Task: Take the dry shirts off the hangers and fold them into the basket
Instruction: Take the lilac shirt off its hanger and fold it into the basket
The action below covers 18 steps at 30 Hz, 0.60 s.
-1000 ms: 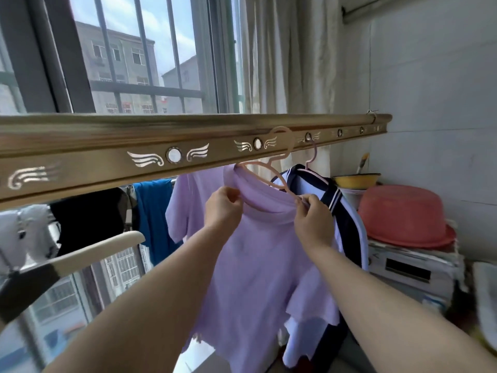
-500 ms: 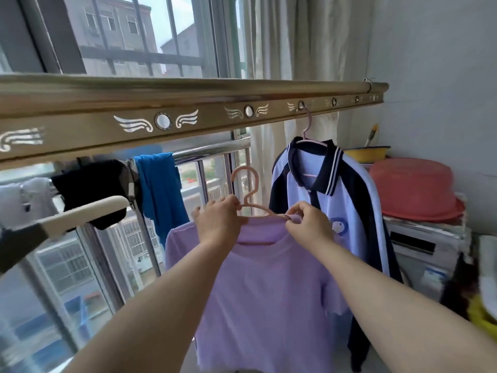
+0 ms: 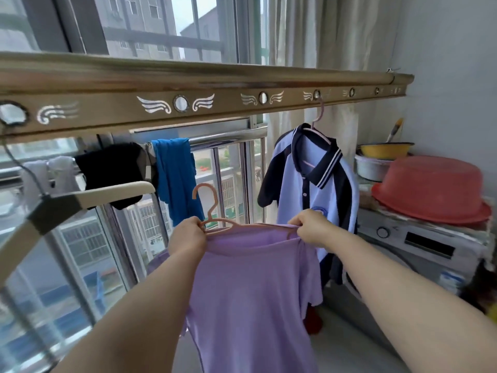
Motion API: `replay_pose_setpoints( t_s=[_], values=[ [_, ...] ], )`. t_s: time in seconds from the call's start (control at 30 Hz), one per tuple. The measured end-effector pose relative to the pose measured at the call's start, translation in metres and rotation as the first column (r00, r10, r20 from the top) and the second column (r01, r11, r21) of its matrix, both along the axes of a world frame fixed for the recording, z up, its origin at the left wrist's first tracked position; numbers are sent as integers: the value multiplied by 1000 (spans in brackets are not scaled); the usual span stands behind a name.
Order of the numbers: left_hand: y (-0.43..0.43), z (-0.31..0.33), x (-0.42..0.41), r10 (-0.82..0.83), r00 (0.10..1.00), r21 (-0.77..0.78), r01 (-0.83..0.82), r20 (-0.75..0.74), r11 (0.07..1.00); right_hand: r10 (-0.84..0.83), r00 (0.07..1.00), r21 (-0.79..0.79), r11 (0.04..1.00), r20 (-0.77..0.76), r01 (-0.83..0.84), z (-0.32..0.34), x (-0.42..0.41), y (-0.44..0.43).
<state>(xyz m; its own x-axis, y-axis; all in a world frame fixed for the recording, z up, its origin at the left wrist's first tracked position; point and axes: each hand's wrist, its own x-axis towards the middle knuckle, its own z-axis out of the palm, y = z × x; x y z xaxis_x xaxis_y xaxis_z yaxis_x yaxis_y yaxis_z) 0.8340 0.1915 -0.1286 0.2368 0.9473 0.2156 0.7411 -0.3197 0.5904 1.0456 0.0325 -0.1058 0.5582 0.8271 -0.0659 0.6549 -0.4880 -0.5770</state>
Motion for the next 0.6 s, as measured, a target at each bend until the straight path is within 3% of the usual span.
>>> replay_pose_setpoints(
  t_s=[0.03, 0.1, 0.2, 0.27, 0.33, 0.43, 0.5, 0.6],
  values=[
    [1, 1, -2, 2, 1000, 3, -2, 10, 1000, 13, 997, 32, 999, -80, -11, 4, -1, -2],
    [1, 4, -2, 5, 998, 8, -5, 59, 1000, 15, 925, 188, 980, -379, 61, 12, -2, -9],
    [-1, 11, -2, -32, 983, 18, 29, 179, 999, 126, 570, 319, 914, -812, 252, 12, 10, -23],
    [-4, 16, -2, -61, 972, 24, 57, 226, 998, 192, 402, 323, 901, -895, 288, 8, 14, -30],
    [-6, 18, -2, -60, 969, 26, 56, 240, 998, 227, 331, 332, 893, -916, 305, 3, 17, -33],
    [-7, 22, -2, -9, 957, 26, 2, 290, 1000, 206, 352, 317, 902, -913, 294, -3, 17, -33],
    [-9, 26, 0, 11, 942, -6, -10, 335, 1000, 84, 521, 263, 923, -849, 279, -9, 17, -30],
    [-21, 32, 16, -130, 940, 0, 137, 316, 991, -56, 759, 223, 940, -648, 260, -16, 12, -20]
  ],
)
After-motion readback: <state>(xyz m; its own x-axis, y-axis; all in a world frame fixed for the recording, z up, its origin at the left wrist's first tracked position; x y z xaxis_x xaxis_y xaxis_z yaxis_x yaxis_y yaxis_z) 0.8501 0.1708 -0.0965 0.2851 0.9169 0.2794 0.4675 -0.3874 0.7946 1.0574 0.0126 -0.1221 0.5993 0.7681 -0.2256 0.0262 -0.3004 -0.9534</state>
